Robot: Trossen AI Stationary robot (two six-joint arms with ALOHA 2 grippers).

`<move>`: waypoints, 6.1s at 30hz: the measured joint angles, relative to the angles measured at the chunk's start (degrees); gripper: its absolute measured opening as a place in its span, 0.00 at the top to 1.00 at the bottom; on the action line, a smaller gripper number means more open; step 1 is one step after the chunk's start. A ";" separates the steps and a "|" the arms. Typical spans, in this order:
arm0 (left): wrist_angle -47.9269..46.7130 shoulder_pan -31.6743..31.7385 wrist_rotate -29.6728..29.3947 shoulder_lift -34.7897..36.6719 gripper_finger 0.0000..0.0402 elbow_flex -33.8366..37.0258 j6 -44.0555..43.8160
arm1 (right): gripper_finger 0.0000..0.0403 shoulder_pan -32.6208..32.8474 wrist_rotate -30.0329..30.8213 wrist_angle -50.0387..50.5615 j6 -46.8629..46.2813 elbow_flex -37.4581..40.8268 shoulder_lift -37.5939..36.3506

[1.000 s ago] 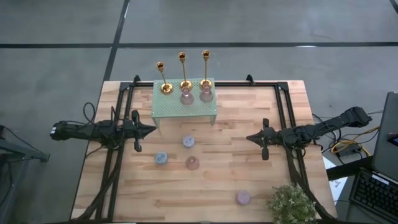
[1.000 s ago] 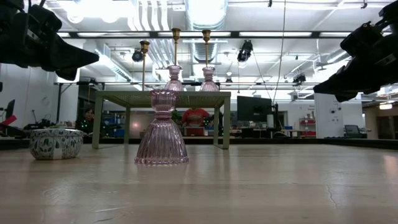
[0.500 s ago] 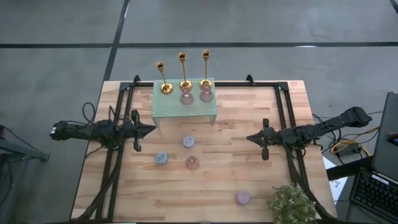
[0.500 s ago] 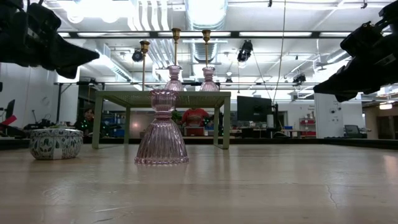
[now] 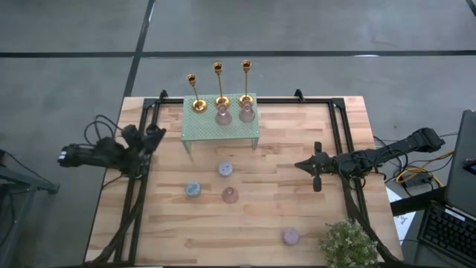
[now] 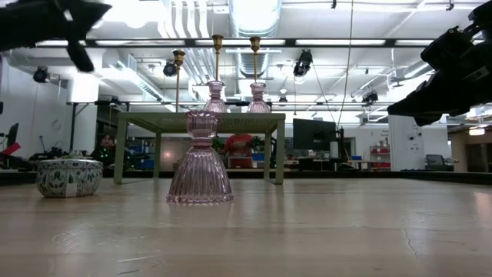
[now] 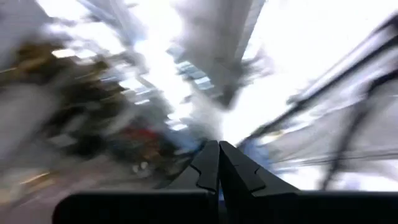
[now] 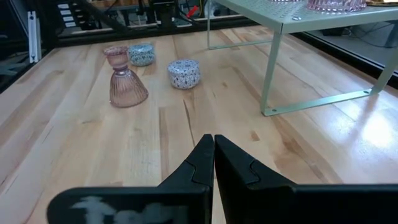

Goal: Pick & Place candle stick holders
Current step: Put the pink glass candle holder on the shelf

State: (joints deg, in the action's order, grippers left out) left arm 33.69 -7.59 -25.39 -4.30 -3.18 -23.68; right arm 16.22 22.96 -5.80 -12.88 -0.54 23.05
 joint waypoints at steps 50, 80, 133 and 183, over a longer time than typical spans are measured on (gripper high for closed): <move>-53.92 -19.04 3.77 -86.71 0.45 -60.24 11.45 | 0.98 0.00 -0.50 1.01 0.02 -0.07 0.33; -58.16 -18.91 -3.08 -93.37 0.61 -60.43 8.55 | 0.98 0.01 -0.50 0.99 0.00 0.00 0.31; -102.48 3.04 -15.12 -74.31 0.93 -78.50 15.57 | 0.98 0.01 -0.49 0.98 0.01 0.00 0.28; -98.75 23.28 -8.49 -78.44 0.92 -78.18 25.13 | 0.98 0.00 -0.49 0.97 0.00 0.00 0.28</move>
State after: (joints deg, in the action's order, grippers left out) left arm -65.05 15.68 -33.88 -82.74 -81.36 1.45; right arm 16.21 22.47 -4.83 -12.88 -0.54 23.33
